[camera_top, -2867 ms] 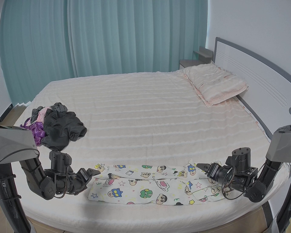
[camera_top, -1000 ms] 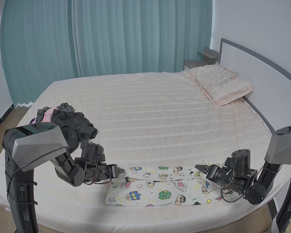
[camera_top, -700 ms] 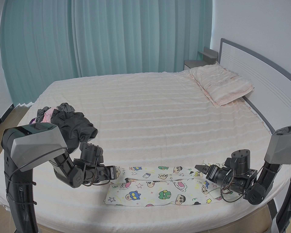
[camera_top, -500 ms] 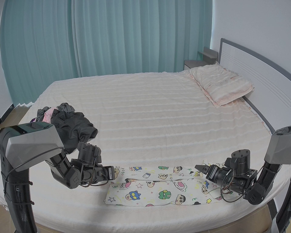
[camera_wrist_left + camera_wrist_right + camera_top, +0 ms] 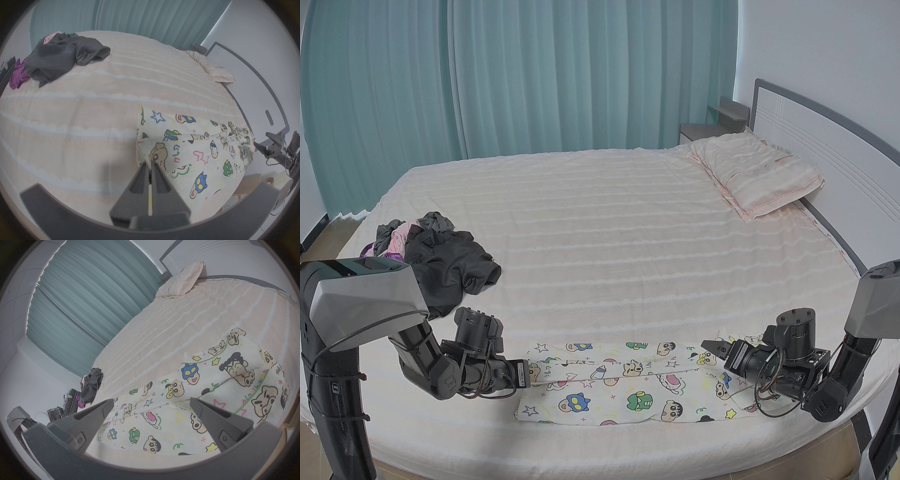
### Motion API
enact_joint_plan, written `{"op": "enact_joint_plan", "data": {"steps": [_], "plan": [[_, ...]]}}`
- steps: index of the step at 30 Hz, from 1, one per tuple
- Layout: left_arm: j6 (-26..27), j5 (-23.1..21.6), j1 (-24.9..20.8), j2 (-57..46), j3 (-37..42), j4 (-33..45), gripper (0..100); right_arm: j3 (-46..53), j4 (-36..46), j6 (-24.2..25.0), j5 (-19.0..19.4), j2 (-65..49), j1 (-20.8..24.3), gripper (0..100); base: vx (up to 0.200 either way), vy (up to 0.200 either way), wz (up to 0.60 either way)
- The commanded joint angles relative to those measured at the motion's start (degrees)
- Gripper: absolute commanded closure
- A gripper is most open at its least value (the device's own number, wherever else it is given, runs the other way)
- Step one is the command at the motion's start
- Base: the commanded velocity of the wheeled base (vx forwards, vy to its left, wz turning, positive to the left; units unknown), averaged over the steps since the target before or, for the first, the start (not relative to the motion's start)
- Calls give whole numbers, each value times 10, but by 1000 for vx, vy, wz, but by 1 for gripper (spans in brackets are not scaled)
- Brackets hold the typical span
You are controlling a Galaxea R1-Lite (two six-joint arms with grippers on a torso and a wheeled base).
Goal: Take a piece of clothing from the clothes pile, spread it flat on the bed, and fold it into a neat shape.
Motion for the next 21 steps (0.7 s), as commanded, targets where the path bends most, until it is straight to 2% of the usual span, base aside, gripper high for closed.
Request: {"op": "enact_joint_plan", "data": {"steps": [1, 7, 8, 14, 21], "plan": [[-1, 0, -4, 31, 2, -2, 100, 0, 0, 0, 0, 1, 0, 0, 0, 0, 0], [1, 0, -11, 34, 13, -7, 100, 0, 0, -1, 0, 6, 0, 0, 0, 0, 0], [1, 0, -12, 34, 17, -9, 0, 0, -1, -1, 0, 6, 0, 0, 0, 0, 0], [1, 1, -15, 27, 44, -29, 0, 0, -1, -1, 0, 6, 0, 0, 0, 0, 0], [-8, -4, -1, -38, 86, -82, 0, 1, -1, -1, 0, 5, 0, 0, 0, 0, 0]]}}
